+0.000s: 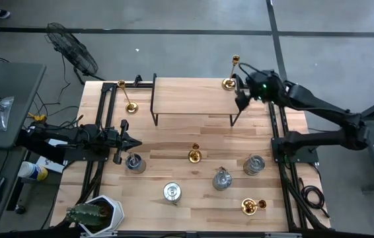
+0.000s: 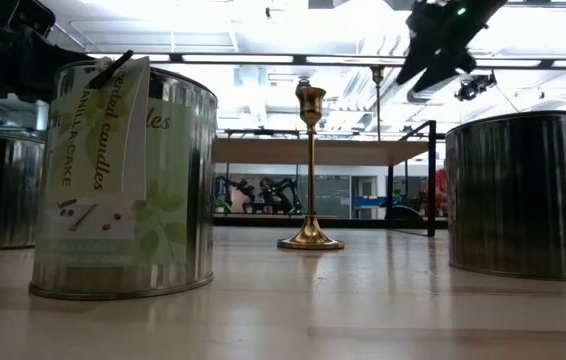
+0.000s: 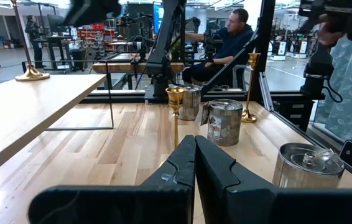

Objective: Pick & Place candle stick holders
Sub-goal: Put the gold candle holder on the shelf aligned with the other candle holder

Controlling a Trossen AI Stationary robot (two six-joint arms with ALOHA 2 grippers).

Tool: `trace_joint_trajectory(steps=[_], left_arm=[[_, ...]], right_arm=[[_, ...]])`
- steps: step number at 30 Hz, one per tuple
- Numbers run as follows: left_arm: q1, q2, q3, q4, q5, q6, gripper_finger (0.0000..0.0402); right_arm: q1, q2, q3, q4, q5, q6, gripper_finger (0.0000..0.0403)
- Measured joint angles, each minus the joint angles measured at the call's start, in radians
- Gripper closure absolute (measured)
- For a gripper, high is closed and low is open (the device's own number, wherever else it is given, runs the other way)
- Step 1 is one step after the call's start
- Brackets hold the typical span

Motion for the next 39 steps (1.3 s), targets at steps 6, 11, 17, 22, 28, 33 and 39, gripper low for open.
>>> trace_joint_trajectory(steps=[6, 11, 17, 22, 28, 33, 39], left_arm=[[0.000, 0.000, 0.000, 0.000, 0.002, 0.000, 0.0402], [0.000, 0.000, 0.000, 0.000, 0.002, 0.000, 0.0402], [0.000, 0.000, 0.000, 0.000, 0.001, 0.000, 0.0402], [0.000, 0.000, 0.000, 0.000, 0.001, 0.000, 0.0402], [0.000, 0.000, 0.000, 0.000, 0.001, 0.000, 0.0402], [0.000, 0.000, 0.000, 0.000, 0.001, 0.000, 0.0402], [0.000, 0.000, 0.000, 0.000, 0.000, 0.000, 0.0402]], right_arm=[[0.140, -0.102, 0.000, -0.240, -0.115, 0.048, 0.0117], [0.261, -0.140, 0.000, -0.404, -0.212, 0.197, 0.0117], [0.400, -0.169, 0.000, -0.496, -0.370, 0.468, 0.0117], [0.521, -0.180, 0.000, -0.518, -0.483, 0.672, 0.0117], [0.712, -0.198, 0.000, -0.550, -0.559, 0.699, 0.0117], [0.935, -0.204, 0.000, -0.551, -0.562, 0.624, 0.0117], [1.190, -0.178, 0.000, -0.547, -0.452, 0.508, 0.0117]])
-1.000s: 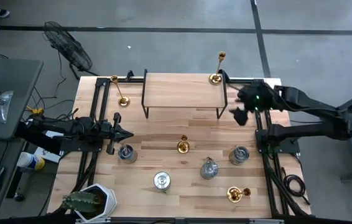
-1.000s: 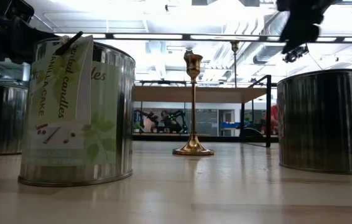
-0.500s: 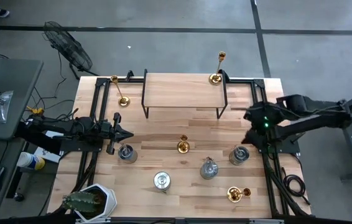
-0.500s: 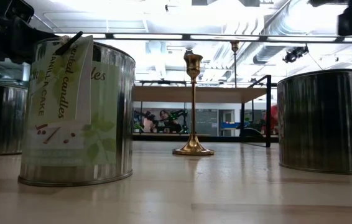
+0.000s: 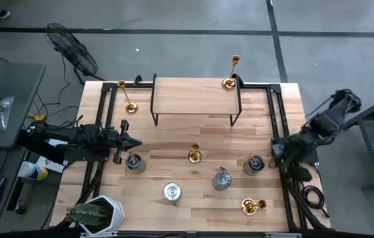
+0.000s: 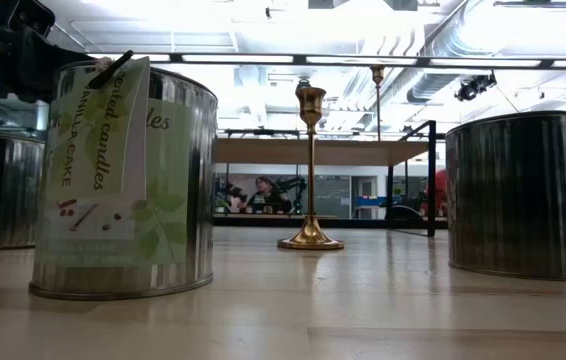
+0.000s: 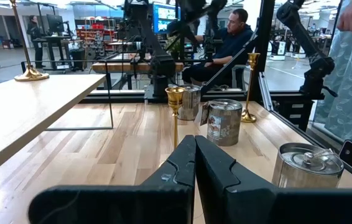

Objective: Pick & Place candle stick holders
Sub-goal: Put the gold candle holder on the shelf aligned with the other candle holder

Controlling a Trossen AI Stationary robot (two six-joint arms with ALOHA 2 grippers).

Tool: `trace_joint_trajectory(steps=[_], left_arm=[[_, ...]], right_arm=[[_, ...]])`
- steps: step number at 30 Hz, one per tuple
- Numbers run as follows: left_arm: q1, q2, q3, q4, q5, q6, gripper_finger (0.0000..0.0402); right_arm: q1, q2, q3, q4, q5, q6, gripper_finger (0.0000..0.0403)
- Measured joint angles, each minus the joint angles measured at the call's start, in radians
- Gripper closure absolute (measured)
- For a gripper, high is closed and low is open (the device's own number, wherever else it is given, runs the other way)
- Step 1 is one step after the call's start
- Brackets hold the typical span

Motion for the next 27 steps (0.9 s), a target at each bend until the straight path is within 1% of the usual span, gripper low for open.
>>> trace_joint_trajectory(steps=[4, 8, 11, 18, 21, 27], left_arm=[[0.000, 0.000, 0.000, 0.000, -0.003, 0.000, 0.0402], [0.000, 0.000, 0.000, 0.000, -0.003, 0.000, 0.0402], [0.000, 0.000, 0.000, 0.000, -0.003, 0.000, 0.0402], [0.000, 0.000, 0.000, 0.000, -0.002, 0.000, 0.0402], [0.000, 0.000, 0.000, 0.000, -0.002, 0.000, 0.0402], [0.000, 0.000, 0.000, 0.000, -0.002, 0.000, 0.0402]], right_arm=[[0.132, 0.038, 0.000, 0.014, 0.133, -0.039, 0.0117], [0.231, 0.083, -0.001, 0.021, 0.232, 0.020, 0.0117], [0.288, 0.106, -0.038, 0.084, 0.260, 0.090, 0.0117], [0.373, 0.107, -0.221, 0.326, 0.265, 0.218, 0.0117], [0.398, 0.108, -0.284, 0.428, 0.283, 0.219, 0.0117], [0.437, 0.108, -0.385, 0.598, 0.387, 0.138, 0.0117]])
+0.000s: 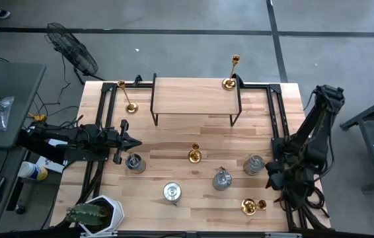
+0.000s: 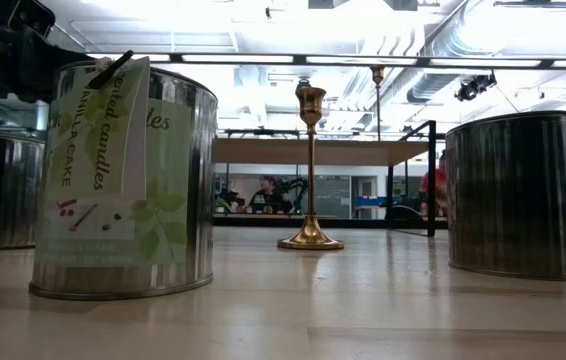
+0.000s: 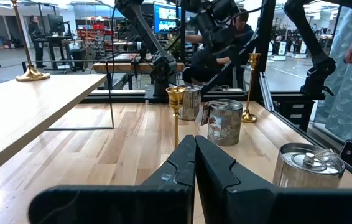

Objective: Pick & Place candle stick holders
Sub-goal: Put the gold candle holder on the shelf aligned with the other candle holder

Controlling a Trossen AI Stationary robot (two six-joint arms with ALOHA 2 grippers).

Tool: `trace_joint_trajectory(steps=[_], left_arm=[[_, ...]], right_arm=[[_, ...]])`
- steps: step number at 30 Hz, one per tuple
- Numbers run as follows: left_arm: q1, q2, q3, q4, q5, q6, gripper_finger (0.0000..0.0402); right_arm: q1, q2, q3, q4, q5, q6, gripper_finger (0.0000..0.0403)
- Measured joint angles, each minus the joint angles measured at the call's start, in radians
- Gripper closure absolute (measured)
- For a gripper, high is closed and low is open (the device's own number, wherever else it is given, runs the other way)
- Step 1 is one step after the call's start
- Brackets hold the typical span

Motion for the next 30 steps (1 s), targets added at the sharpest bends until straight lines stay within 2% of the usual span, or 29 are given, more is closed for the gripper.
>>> trace_joint_trajectory(steps=[4, 9, 18, 30], left_arm=[[0.000, 0.000, 0.000, 0.000, 0.000, 0.000, 0.0402], [0.000, 0.000, 0.000, 0.000, 0.004, 0.000, 0.0402], [0.000, 0.000, 0.000, 0.000, 0.003, 0.000, 0.0402], [0.000, 0.000, 0.000, 0.000, 0.003, 0.000, 0.0402]], right_arm=[[0.000, 0.000, -0.075, 0.161, 0.083, -0.038, 0.0117], [0.000, 0.033, -0.155, 0.372, 0.110, -0.078, 0.0117], [0.007, 0.113, -0.211, 0.619, 0.210, -0.152, 0.0117], [0.018, 0.212, -0.213, 0.802, 0.315, -0.212, 0.0124]])
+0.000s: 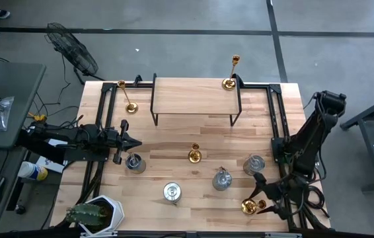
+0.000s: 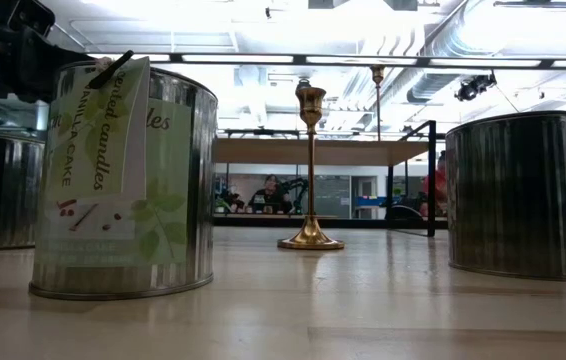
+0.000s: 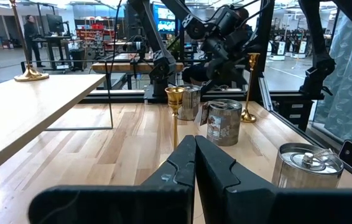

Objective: Pick & Place candle stick holders
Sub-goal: Put the gold candle holder on the shelf aligned with the other candle holder

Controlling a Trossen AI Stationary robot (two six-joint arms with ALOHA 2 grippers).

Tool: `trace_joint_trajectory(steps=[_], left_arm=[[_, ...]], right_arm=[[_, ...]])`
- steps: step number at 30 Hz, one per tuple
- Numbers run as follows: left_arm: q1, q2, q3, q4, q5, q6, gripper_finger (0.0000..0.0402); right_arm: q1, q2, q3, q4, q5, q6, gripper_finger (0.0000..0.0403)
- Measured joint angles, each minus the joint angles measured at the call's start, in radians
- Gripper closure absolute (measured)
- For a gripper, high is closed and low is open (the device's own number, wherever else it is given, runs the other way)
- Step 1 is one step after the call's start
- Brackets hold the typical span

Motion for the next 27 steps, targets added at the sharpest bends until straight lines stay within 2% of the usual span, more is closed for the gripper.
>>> trace_joint_trajectory(steps=[15, 27], left_arm=[[0.000, 0.000, 0.000, 0.000, -0.004, 0.000, 0.0402], [0.000, 0.000, 0.000, 0.000, -0.003, 0.000, 0.0402]], right_arm=[[0.000, 0.006, 0.000, 0.002, 0.001, 0.000, 0.0233], [0.000, 0.005, 0.000, 0.001, -0.002, 0.000, 0.0289]])
